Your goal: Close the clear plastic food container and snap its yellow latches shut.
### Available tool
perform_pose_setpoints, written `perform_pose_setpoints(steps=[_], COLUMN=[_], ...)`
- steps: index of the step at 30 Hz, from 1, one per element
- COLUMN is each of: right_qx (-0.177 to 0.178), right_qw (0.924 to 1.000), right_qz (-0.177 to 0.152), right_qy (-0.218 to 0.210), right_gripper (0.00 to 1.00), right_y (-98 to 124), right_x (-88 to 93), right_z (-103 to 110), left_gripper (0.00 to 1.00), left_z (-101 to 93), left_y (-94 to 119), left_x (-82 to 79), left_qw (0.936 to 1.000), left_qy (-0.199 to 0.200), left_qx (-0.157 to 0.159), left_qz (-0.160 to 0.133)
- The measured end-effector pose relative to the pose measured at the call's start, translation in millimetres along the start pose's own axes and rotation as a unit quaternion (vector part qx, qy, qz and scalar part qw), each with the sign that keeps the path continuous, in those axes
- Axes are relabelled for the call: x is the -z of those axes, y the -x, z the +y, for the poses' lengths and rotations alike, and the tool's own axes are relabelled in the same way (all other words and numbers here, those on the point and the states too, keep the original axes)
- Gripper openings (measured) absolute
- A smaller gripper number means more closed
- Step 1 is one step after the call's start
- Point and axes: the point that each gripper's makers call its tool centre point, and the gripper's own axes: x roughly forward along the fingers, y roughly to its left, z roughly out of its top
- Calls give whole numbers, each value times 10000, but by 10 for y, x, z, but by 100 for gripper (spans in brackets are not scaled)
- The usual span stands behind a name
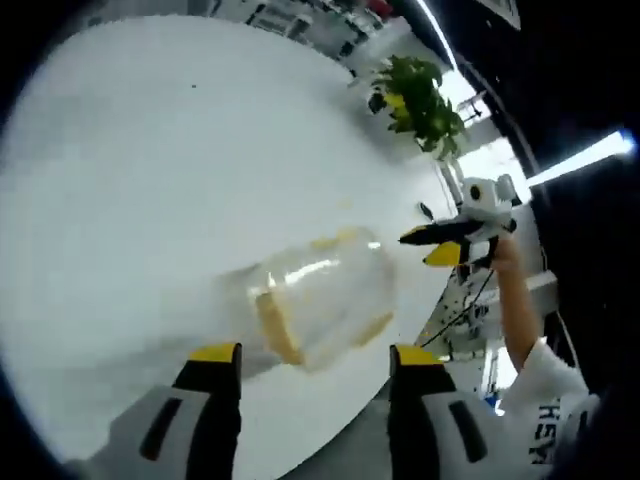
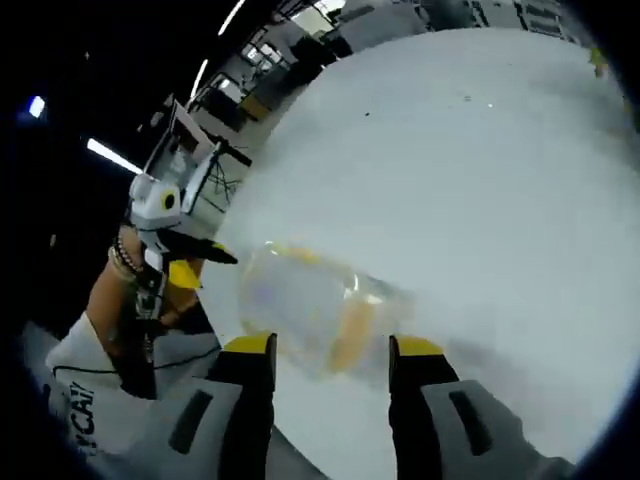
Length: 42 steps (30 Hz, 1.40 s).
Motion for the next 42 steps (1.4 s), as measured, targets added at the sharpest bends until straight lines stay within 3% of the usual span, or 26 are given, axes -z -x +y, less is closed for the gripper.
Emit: perform_pose_setpoints(steps=[1,3,7,12,17,27,30,42], right_qx=[13,62,99,318,434,625,710,831], right_qw=[9999,9996,9992,9986,9974,9945,9929,9909], right_qz=[-16,36,133,379,566,824,905,1017], right_qy=[-136,-265,-375,-179,-31,175,292,300], right_gripper=[41,41,40,38,37,36,35,34], right_y=[-15,-44,-115,-240,-322,-434,-477,-473], right_x=[9,36,58,114,152,214,233,235], right_z=[-21,-79,-101,-124,-158,-207,-225,-255], left_gripper=[55,57,54,53,49,27,23,23], left_z=[-44,-21,-23,-19,49,247,253,312], left_y=[-26,-60,-183,-365,-459,-477,-504,-512], left_x=[-50,-70,-35,68,46,3,-8,-54], left_qw=[9994,9987,9992,9987,9968,9875,9864,9847], left_qy=[267,443,357,82,-10,-473,-447,-463], left_qx=[126,45,-130,-411,-723,-1394,-1471,-1548], left_qz=[-172,-235,-113,277,332,564,578,648])
